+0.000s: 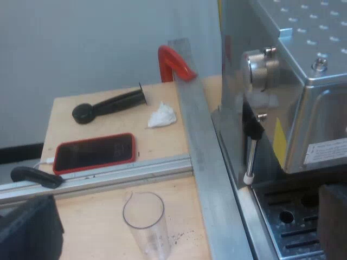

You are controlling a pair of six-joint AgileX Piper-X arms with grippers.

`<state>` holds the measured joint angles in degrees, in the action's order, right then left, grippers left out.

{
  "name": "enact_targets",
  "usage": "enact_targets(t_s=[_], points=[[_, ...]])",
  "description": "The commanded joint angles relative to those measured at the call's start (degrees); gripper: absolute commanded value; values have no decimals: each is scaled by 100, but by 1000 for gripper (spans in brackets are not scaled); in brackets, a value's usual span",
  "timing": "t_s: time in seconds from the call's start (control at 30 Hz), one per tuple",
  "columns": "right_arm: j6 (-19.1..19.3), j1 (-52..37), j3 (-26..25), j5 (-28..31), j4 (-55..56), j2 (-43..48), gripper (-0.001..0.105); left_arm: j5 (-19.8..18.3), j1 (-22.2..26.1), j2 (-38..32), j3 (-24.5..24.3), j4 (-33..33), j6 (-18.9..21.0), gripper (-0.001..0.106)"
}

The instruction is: Grind coffee beans and then tamp

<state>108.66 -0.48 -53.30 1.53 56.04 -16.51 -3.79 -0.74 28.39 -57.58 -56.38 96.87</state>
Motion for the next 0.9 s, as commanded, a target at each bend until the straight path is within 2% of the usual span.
enact_targets(t_s=[0.03, 0.13, 0.33, 0.43, 0.53, 0.63, 0.77, 0.9], points=[[79, -39, 138, -49, -4, 630, 90, 55, -24, -1080, 414, 20, -115, 98], [64, -39, 294, -49, -4, 1021, 90, 55, -24, -1717, 659, -238, -408, 98], [-176, -39, 708, -49, 6, 1994, 90, 55, -24, -2880, 958, -783, -432, 98], [-344, -39, 711, -32, 458, 1921, 90, 55, -24, -3403, 995, -1213, -419, 98], [-345, -22, 839, -316, 556, 1968, 90, 55, -24, -3758, 995, -1718, -420, 98], [-345, -21, 887, -315, 588, 1969, 90, 64, 7, -3701, 891, -2466, -376, 98], [-345, -21, 955, -315, 500, 1969, 90, 75, 6, -3720, 933, -2453, -361, 98], [-297, -21, 1142, -315, 266, 1953, 90, 98, 6, -3720, 1034, -1988, -123, 98]])
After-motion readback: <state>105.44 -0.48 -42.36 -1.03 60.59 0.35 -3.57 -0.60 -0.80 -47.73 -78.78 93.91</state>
